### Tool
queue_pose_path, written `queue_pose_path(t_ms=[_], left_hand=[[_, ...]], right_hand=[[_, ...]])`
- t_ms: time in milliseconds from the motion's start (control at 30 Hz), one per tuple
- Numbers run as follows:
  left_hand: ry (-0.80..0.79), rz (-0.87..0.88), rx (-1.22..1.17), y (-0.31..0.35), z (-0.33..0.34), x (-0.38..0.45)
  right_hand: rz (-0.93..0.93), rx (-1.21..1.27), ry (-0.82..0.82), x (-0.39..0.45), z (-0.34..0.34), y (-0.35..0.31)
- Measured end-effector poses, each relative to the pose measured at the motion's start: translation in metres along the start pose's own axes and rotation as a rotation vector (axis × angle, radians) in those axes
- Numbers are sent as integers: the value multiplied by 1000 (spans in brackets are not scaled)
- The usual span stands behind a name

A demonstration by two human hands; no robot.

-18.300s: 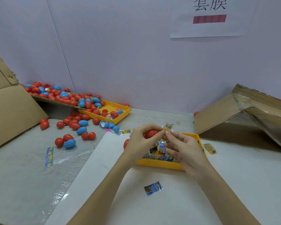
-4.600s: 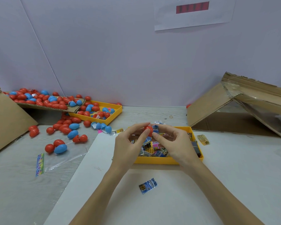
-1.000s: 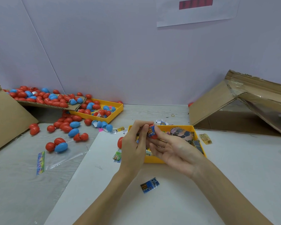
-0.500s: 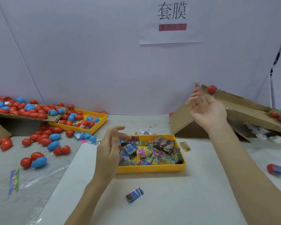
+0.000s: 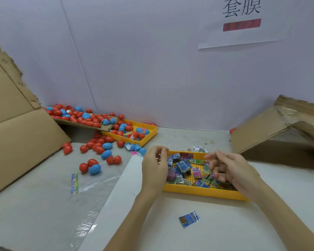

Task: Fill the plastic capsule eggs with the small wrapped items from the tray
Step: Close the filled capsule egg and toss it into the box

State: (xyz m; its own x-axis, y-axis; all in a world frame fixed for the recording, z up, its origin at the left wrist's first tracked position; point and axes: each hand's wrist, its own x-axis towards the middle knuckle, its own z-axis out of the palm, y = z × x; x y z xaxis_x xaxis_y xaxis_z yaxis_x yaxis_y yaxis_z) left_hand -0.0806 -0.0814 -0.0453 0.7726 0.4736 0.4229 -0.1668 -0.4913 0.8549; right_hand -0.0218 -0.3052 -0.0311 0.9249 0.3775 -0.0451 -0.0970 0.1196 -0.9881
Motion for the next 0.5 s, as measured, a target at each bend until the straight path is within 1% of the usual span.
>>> queue_pose_path(t_ms=[100, 167, 200, 267, 333, 433, 500], left_hand=[[91, -116, 3, -11, -3, 15], [145, -180, 50, -19, -10, 34], [163, -199, 135, -24, -16, 47], [170, -203, 469, -35, -30, 77], [140, -224, 776, -45, -50, 103], [23, -311, 1057, -67, -79, 123], [-57, -347, 1182, -80, -91, 127]], right_hand=[[-48, -58, 8, -5, 3, 1], [-71, -97, 12, -4, 5, 2], [-76, -126, 10, -4, 7, 3], [-92, -188, 4, -2, 10, 5], [-110, -259, 2, -1, 12, 6], [-129, -328, -6, -1, 11, 8], [-135, -347, -12, -1, 10, 9]])
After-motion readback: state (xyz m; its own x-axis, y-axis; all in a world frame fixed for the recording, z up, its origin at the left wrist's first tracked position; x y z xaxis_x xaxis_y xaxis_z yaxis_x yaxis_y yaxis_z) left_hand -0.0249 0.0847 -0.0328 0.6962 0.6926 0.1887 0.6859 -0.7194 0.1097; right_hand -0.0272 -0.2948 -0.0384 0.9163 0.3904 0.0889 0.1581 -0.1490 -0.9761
